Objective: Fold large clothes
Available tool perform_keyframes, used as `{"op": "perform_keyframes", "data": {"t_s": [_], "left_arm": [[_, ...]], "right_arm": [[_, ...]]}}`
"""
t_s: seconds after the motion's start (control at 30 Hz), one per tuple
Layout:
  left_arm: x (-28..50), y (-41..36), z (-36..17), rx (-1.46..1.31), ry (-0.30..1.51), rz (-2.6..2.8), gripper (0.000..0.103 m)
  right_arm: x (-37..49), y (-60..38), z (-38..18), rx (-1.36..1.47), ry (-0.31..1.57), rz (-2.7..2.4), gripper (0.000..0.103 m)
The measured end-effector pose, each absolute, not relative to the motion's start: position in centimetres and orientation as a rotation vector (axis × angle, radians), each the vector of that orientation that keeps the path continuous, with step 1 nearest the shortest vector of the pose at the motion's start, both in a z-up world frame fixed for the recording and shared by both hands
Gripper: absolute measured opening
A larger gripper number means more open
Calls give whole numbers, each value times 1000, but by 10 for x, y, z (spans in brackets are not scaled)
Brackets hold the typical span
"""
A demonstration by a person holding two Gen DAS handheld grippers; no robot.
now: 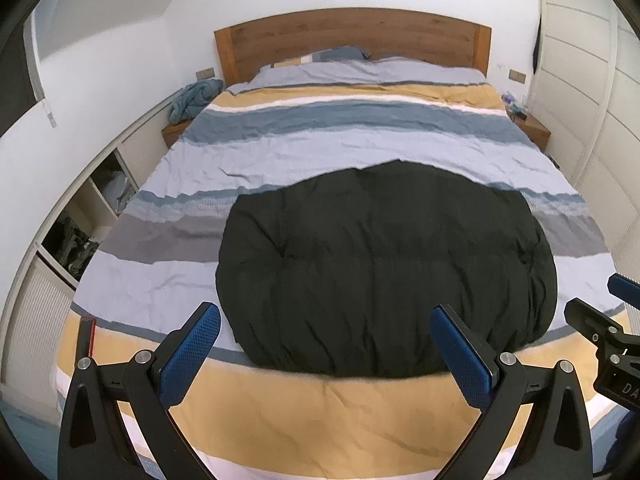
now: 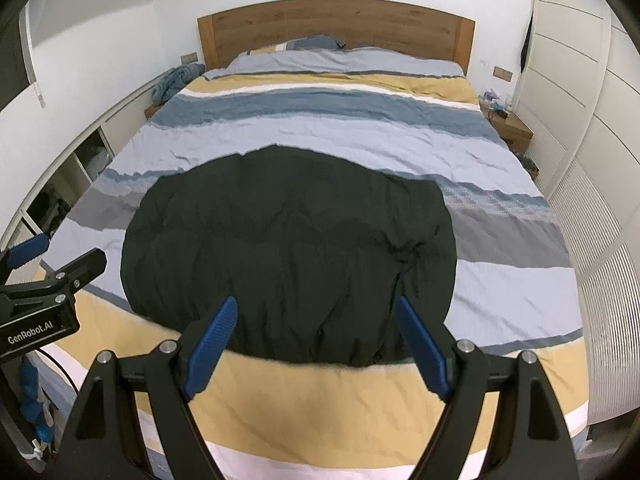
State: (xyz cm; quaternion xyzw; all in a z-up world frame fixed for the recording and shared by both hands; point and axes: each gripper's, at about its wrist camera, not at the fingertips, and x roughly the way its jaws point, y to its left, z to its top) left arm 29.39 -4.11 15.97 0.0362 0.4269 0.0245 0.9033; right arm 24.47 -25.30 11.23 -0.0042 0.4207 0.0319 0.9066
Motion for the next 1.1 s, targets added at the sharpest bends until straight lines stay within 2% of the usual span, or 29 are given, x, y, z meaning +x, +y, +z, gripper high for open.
{"op": "perform_keyframes", "data": {"t_s": [0.53, 1.1], "left_arm": [[276, -48, 133, 87, 937, 34, 103], [274, -43, 132, 76, 935, 33, 103]], "right_arm": [[228, -248, 82, -28, 930, 84, 81], [222, -251, 83, -18, 914, 55, 81]]}}
